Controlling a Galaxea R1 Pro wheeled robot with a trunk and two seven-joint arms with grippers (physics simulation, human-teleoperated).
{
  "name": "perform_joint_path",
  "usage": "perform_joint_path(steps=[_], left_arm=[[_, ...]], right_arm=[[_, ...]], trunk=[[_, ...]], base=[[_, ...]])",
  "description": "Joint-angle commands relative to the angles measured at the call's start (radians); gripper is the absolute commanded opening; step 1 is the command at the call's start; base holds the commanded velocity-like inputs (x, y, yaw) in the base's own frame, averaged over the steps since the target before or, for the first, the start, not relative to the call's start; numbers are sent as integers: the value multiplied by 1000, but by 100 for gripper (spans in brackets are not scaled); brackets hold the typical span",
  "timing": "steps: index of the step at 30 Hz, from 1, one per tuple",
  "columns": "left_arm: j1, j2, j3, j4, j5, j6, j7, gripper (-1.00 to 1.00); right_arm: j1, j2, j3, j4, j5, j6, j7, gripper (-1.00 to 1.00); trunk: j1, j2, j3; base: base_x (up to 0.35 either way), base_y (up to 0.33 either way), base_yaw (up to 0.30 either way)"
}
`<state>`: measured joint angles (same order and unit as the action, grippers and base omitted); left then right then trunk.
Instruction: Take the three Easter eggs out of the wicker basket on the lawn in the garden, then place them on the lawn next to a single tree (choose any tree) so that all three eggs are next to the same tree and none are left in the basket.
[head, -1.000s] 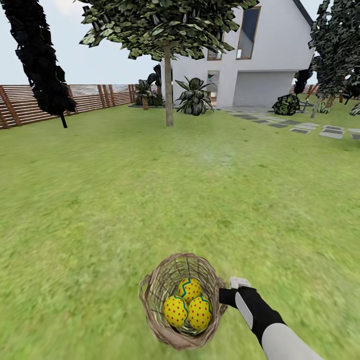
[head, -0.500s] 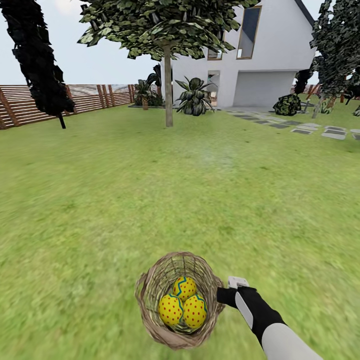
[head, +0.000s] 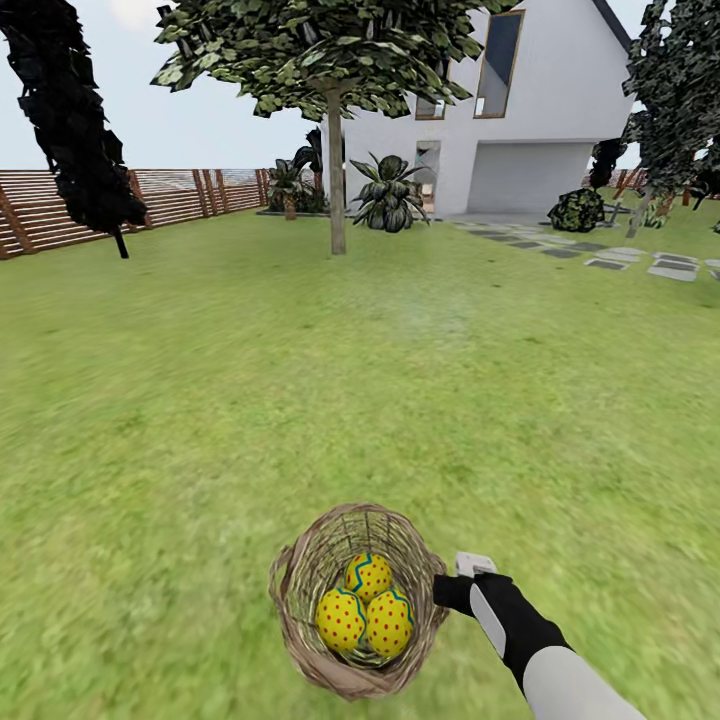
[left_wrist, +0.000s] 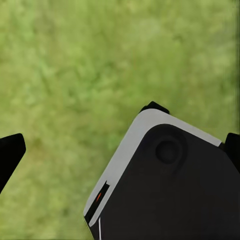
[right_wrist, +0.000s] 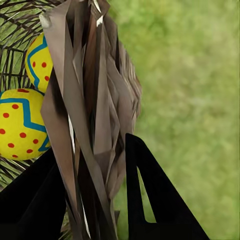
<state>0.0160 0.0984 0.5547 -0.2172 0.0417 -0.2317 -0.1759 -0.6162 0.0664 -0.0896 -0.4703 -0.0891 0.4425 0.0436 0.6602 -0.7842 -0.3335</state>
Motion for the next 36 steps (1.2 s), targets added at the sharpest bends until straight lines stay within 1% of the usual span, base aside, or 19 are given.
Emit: perform_joint_path(steps=[1, 18, 22, 24, 27, 28, 29, 31, 32, 33, 35, 36], left_arm=[[0, 0, 5, -1, 4, 0, -8, 100], [-1, 0, 5, -1, 4, 0, -3, 100], [-18, 2, 5, -6, 6, 3, -9, 100], [-23, 4, 5, -12, 6, 20, -10, 100], [-42, 9, 4, -41, 8, 134, -10, 100], [-57, 10, 4, -56, 9, 191, -9, 100], [-68, 11, 4, -69, 8, 230, -9, 100], [-83, 12, 3, -108, 7, 301, -9, 100], [-88, 12, 2, -144, 6, 348, -8, 100], [-89, 12, 2, -155, 6, 360, -8, 100], [-92, 25, 1, -198, 7, 444, -9, 100], [-93, 28, 1, -213, 8, 468, -9, 100]], right_arm=[[0, 1, -7, -2, -12, 5, 2, -100], [0, 1, -4, -2, -12, 5, 2, -100], [0, 1, -4, -2, -12, 5, 2, -100], [0, 0, -4, -2, -11, 5, 2, -100], [0, 0, -4, -2, -11, 5, 2, -100], [0, 0, -4, -2, -11, 5, 2, -100], [0, 0, -4, -2, -11, 5, 2, -100], [0, -1, -5, -2, -11, 5, 2, -100], [0, -1, -6, -3, -11, 5, 2, -100], [0, -1, -7, -3, -11, 5, 2, -100], [0, -2, -8, -4, -11, 4, 2, -100], [0, -2, -8, -4, -11, 4, 2, -100]], trunk=[[1, -1, -1], [1, -1, -1], [1, -1, -1], [1, -1, -1], [1, -1, -1], [1, -1, -1], [1, -1, -1], [1, -1, -1], [1, -1, -1], [1, -1, -1], [1, -1, -1], [1, -1, -1]], base=[[268, 0, 0], [315, 0, 0], [338, 0, 0], [338, 0, 0], [338, 0, 0], [338, 0, 0], [338, 0, 0], [338, 0, 0], [338, 0, 0], [338, 0, 0], [338, 0, 0], [338, 0, 0]])
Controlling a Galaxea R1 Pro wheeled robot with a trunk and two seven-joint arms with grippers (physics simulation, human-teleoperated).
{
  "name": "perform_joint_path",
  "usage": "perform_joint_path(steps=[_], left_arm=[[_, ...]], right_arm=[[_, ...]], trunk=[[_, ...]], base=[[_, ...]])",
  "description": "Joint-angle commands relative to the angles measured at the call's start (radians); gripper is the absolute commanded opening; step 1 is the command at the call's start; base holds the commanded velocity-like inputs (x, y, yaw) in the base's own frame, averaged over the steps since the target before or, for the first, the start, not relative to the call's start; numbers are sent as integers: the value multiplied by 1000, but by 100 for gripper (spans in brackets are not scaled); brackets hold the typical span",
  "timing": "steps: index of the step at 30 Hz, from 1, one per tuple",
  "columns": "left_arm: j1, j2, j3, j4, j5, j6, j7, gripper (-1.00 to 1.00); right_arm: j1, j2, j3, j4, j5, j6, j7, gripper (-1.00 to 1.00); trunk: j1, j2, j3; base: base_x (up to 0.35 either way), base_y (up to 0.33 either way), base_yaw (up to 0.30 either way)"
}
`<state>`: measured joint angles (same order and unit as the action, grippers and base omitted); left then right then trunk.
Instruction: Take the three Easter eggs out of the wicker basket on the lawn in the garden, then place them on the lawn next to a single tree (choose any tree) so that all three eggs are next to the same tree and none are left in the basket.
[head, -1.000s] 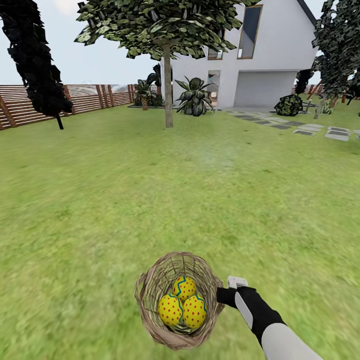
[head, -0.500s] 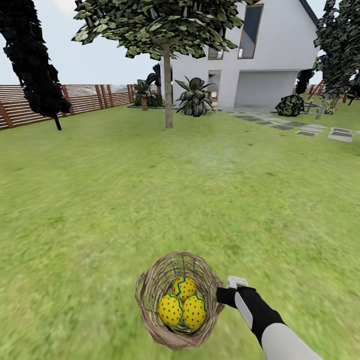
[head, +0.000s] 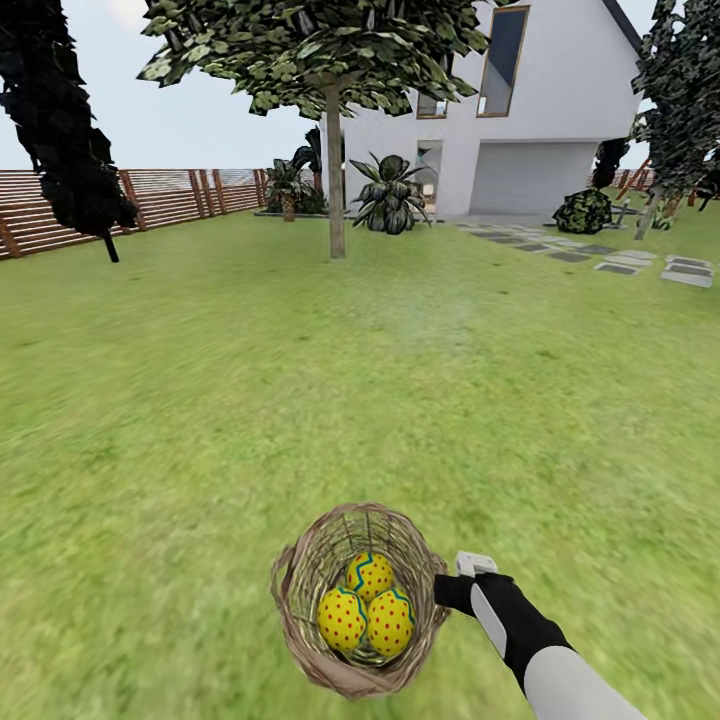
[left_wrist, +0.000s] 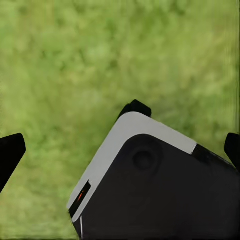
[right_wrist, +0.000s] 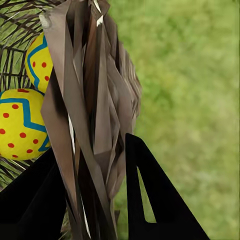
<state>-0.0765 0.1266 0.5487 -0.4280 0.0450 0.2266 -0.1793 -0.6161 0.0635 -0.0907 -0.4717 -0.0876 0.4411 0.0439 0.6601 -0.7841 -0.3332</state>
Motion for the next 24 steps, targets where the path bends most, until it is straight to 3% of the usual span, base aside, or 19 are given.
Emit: perform_joint_path(steps=[1, 2, 3, 6, 11, 13, 15, 18, 21, 24], left_arm=[[-1, 1, 7, -53, 5, 93, -6, 100], [-1, 2, 8, -96, 8, 161, -8, 100], [0, 2, 8, -176, 13, 277, -43, 100], [1, 3, 7, -224, 9, 333, -112, 100], [1, -5, 6, -204, -1, 173, -128, 100], [1, -8, 3, -114, -8, 62, -96, 100], [0, -9, -2, 8, -57, -62, -27, 100], [0, -11, -4, 121, -86, -209, 13, 100], [-1, -14, -3, 144, -88, -280, 19, 100], [0, -15, -3, 148, -88, -305, 20, 100]], right_arm=[[-1, 2, -5, -2, -12, 5, 2, -100], [-1, 2, -4, -2, -12, 5, 2, -100], [-1, 2, -4, -2, -12, 6, 2, -100], [-1, 2, -4, -2, -12, 6, 2, -100], [-1, 1, -4, -2, -12, 5, 2, -100], [-1, 2, -3, -2, -12, 5, 2, -100], [-1, 2, -2, -2, -12, 5, 2, -100], [-1, 2, -1, -2, -12, 3, 2, -100], [-1, 2, -1, -3, -12, 2, 2, -100], [-1, 2, -1, -4, -12, 1, 3, -100]], trunk=[[1, -1, -1], [1, -1, -1], [1, -1, -1], [1, -1, -1], [1, -1, -1], [1, -1, -1], [1, -1, -1], [1, -1, -1], [1, -1, -1], [1, -1, -1]], base=[[338, 0, 0], [336, 0, 0], [335, 0, 0], [337, 0, 0], [338, 0, 0], [339, 0, 0], [339, 0, 0], [339, 0, 0], [339, 0, 0], [339, 0, 0]])
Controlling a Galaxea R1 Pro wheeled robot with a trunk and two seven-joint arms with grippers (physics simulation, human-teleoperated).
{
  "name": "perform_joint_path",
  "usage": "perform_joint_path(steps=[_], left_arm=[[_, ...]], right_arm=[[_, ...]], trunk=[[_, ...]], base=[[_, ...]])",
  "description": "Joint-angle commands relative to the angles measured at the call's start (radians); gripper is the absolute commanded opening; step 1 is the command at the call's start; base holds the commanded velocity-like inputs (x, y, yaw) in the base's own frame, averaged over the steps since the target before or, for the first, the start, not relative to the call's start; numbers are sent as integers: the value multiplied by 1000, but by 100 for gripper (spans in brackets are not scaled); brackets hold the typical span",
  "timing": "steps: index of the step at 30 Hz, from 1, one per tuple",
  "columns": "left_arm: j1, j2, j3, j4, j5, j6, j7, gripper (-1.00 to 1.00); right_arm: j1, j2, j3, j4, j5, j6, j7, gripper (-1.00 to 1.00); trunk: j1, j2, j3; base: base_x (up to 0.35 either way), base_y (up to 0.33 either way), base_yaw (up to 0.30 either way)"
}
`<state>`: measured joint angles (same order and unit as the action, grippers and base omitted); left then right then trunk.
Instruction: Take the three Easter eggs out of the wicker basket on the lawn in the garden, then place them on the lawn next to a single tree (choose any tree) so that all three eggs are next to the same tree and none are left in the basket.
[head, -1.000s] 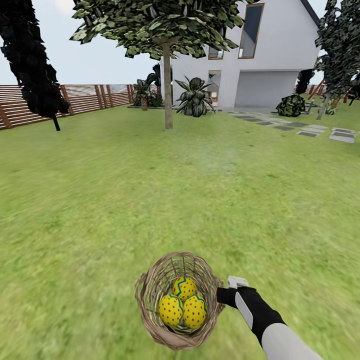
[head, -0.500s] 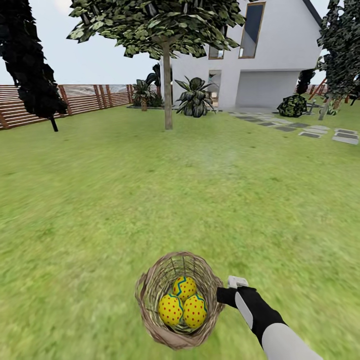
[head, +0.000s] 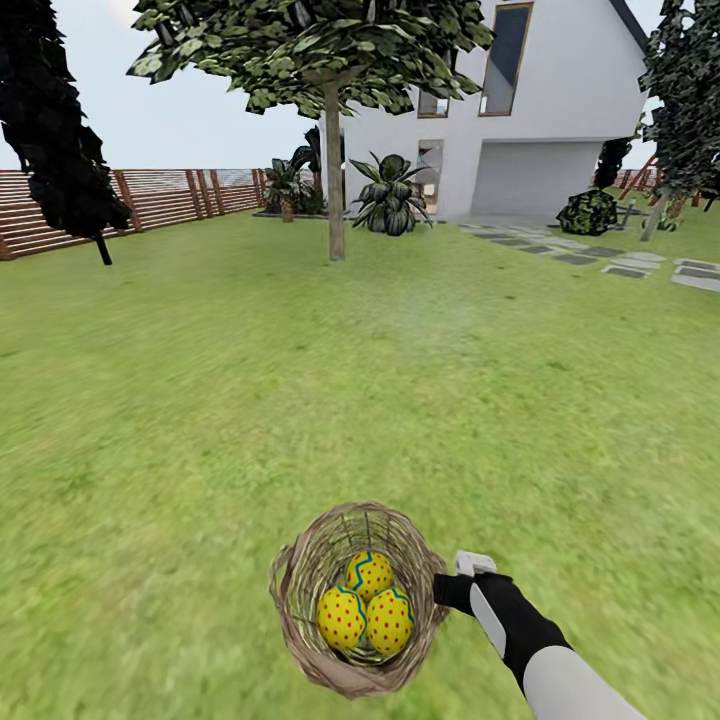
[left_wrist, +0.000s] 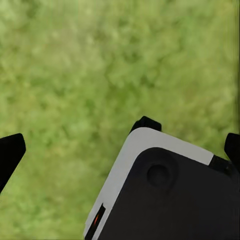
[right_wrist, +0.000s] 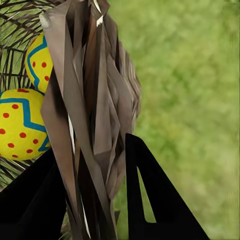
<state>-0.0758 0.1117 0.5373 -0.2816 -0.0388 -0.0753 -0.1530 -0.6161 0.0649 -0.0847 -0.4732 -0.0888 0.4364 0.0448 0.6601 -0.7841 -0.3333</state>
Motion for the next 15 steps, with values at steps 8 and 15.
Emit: perform_joint_path(steps=[8, 15], left_arm=[[-1, -7, 8, 2, -6, -48, -9, 100], [-1, -7, 7, 2, -9, -75, -6, 100]], right_arm=[[-1, 2, -6, -2, -11, 6, 3, -100], [-1, 3, -6, -2, -11, 5, 2, -100]], trunk=[[1, -1, -1], [1, -1, -1]], base=[[339, 0, 0], [339, 0, 0]])
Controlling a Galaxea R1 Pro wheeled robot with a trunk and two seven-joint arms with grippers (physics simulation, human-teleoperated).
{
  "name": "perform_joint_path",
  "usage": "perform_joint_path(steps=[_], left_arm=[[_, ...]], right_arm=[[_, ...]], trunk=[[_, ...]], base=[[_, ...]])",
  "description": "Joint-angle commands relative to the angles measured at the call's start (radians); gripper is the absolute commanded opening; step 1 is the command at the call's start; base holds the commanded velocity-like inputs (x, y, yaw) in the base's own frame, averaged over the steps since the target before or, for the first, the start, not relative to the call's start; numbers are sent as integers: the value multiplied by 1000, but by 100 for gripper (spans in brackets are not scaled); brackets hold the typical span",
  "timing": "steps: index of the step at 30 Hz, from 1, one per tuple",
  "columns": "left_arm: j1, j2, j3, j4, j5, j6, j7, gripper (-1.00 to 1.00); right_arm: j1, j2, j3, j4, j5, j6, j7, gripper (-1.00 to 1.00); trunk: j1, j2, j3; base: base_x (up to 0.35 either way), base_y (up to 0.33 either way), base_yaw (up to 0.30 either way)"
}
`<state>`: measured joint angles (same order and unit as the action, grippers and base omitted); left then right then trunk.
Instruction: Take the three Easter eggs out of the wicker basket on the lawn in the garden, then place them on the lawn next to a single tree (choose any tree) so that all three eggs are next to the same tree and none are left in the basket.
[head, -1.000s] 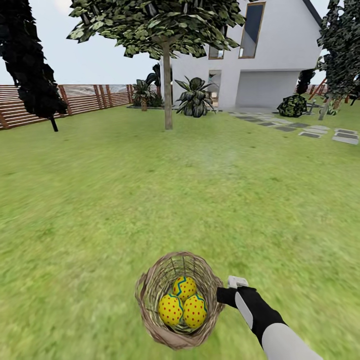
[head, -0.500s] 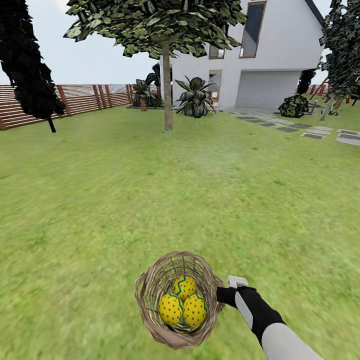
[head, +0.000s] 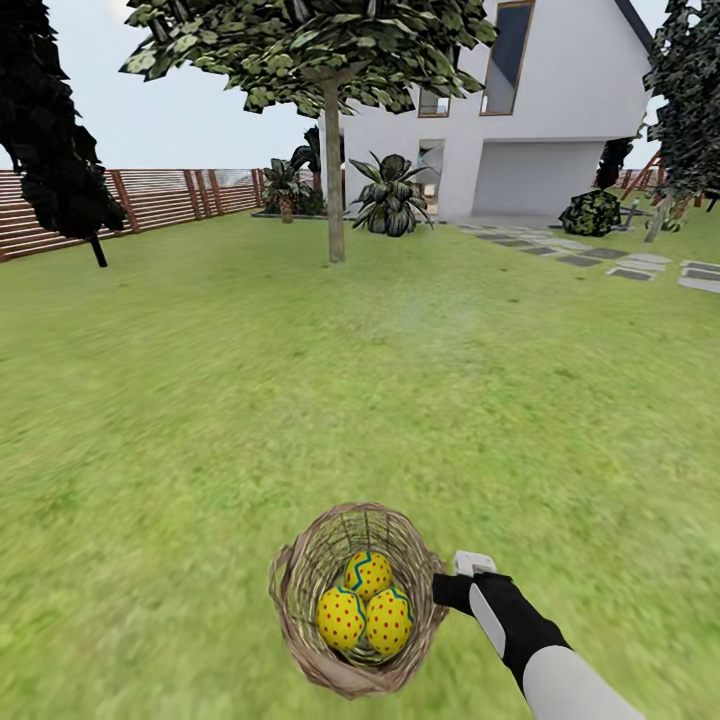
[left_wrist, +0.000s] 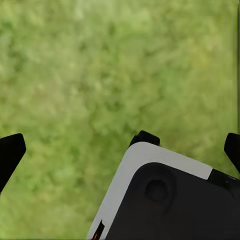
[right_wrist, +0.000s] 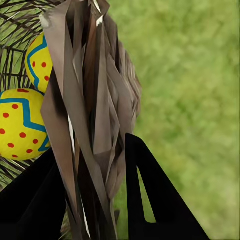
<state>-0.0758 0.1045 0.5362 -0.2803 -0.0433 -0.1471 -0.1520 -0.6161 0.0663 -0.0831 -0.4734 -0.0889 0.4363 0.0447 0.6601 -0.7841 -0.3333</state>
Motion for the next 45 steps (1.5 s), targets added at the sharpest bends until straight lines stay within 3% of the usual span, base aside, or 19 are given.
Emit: perform_joint_path(steps=[1, 45], left_arm=[[-1, 0, 8, 1, -5, -5, -7, 100], [-1, 0, 8, 1, -6, -9, -7, 100]], right_arm=[[-1, 1, -7, -2, -11, 5, 3, -100], [-1, 10, -7, -1, -11, 2, 2, -100]], trunk=[[1, -1, -1], [1, -1, -1]], base=[[339, 0, 0], [339, 0, 0]])
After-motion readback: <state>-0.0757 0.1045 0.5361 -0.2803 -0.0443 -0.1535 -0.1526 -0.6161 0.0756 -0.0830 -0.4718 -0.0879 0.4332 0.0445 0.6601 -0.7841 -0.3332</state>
